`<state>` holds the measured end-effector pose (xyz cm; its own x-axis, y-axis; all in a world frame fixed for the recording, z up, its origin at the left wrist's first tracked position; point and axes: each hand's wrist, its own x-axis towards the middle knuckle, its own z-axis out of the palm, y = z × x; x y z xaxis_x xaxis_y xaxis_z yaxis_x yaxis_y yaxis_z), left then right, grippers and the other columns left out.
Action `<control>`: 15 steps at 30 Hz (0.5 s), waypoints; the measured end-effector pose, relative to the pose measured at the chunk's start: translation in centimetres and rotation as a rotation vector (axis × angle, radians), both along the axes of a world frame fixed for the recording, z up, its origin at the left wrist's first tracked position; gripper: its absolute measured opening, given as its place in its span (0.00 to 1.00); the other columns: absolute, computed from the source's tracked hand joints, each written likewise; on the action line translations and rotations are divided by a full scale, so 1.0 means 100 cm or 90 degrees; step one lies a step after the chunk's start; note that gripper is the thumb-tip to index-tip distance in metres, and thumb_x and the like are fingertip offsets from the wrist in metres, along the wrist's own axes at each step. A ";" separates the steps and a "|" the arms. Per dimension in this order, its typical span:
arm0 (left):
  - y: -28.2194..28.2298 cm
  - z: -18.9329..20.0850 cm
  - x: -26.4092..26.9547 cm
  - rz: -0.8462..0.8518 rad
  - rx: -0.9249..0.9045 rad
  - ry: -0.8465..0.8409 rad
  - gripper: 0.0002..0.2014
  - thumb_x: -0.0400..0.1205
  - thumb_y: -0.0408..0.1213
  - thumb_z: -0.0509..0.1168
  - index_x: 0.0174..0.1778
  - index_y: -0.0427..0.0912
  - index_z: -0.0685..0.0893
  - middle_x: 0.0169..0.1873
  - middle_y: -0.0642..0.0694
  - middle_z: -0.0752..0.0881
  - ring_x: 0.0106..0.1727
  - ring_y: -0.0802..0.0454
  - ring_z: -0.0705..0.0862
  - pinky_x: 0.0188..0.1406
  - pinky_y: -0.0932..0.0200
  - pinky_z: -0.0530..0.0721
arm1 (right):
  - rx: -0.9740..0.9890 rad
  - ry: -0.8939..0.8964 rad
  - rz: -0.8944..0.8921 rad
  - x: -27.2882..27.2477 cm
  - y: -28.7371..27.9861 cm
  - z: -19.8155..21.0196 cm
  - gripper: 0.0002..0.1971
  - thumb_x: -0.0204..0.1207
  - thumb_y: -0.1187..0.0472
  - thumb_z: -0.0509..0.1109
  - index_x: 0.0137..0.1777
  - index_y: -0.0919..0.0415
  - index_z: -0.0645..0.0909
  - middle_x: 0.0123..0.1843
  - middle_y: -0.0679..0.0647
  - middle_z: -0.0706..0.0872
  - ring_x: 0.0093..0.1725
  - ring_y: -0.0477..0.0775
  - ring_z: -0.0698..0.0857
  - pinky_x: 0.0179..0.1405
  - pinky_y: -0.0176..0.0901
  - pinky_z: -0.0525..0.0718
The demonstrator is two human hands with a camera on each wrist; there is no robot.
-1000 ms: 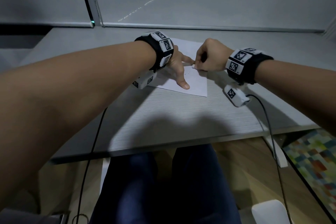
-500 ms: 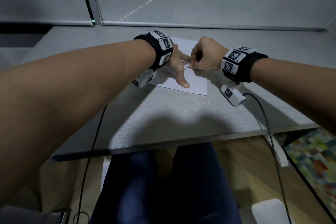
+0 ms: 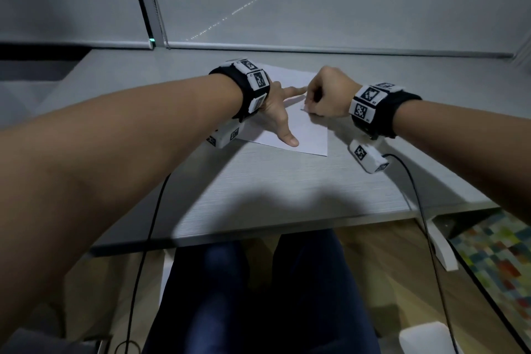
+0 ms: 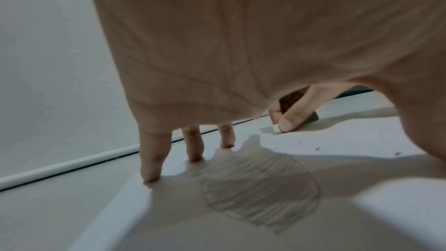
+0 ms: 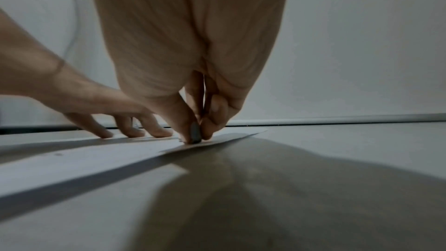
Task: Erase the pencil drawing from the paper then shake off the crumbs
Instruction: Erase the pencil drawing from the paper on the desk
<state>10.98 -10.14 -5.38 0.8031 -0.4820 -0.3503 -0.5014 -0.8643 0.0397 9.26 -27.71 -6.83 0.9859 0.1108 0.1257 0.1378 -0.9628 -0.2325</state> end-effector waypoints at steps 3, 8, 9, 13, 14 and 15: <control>0.002 -0.001 -0.005 -0.018 -0.038 0.044 0.61 0.74 0.68 0.75 0.93 0.62 0.39 0.92 0.50 0.52 0.91 0.43 0.53 0.86 0.42 0.53 | -0.021 0.002 -0.043 0.009 -0.005 0.003 0.05 0.73 0.65 0.78 0.40 0.65 0.94 0.36 0.58 0.92 0.40 0.58 0.90 0.46 0.47 0.91; 0.017 0.005 0.015 -0.063 -0.018 0.076 0.78 0.60 0.63 0.87 0.90 0.66 0.31 0.92 0.55 0.55 0.92 0.46 0.56 0.85 0.41 0.59 | 0.006 -0.007 -0.029 0.014 0.007 0.006 0.07 0.75 0.63 0.73 0.41 0.64 0.92 0.37 0.59 0.91 0.39 0.60 0.87 0.40 0.43 0.84; 0.026 0.007 0.019 -0.069 -0.024 0.089 0.80 0.57 0.61 0.89 0.90 0.68 0.31 0.92 0.59 0.55 0.92 0.49 0.55 0.86 0.41 0.58 | 0.007 0.003 -0.013 0.014 0.008 0.007 0.06 0.75 0.62 0.75 0.42 0.63 0.92 0.37 0.57 0.90 0.39 0.59 0.87 0.41 0.43 0.84; 0.059 0.010 0.029 -0.056 -0.028 0.019 0.72 0.59 0.59 0.90 0.92 0.70 0.48 0.91 0.55 0.55 0.91 0.48 0.58 0.86 0.40 0.62 | -0.066 0.044 0.006 0.009 -0.001 0.007 0.07 0.79 0.60 0.77 0.46 0.64 0.91 0.38 0.53 0.88 0.42 0.56 0.84 0.44 0.42 0.77; 0.067 0.011 0.032 -0.044 -0.019 0.002 0.64 0.62 0.60 0.88 0.91 0.67 0.56 0.89 0.51 0.59 0.88 0.45 0.63 0.84 0.41 0.66 | -0.085 0.044 0.002 0.008 -0.004 0.007 0.07 0.78 0.60 0.76 0.47 0.64 0.91 0.41 0.56 0.89 0.44 0.57 0.84 0.44 0.43 0.77; 0.074 0.010 0.035 -0.030 -0.015 -0.002 0.56 0.66 0.62 0.85 0.90 0.64 0.64 0.85 0.47 0.65 0.85 0.43 0.69 0.80 0.43 0.70 | -0.098 0.042 0.000 0.007 -0.005 0.007 0.06 0.77 0.61 0.76 0.46 0.64 0.92 0.42 0.57 0.90 0.44 0.58 0.84 0.44 0.44 0.78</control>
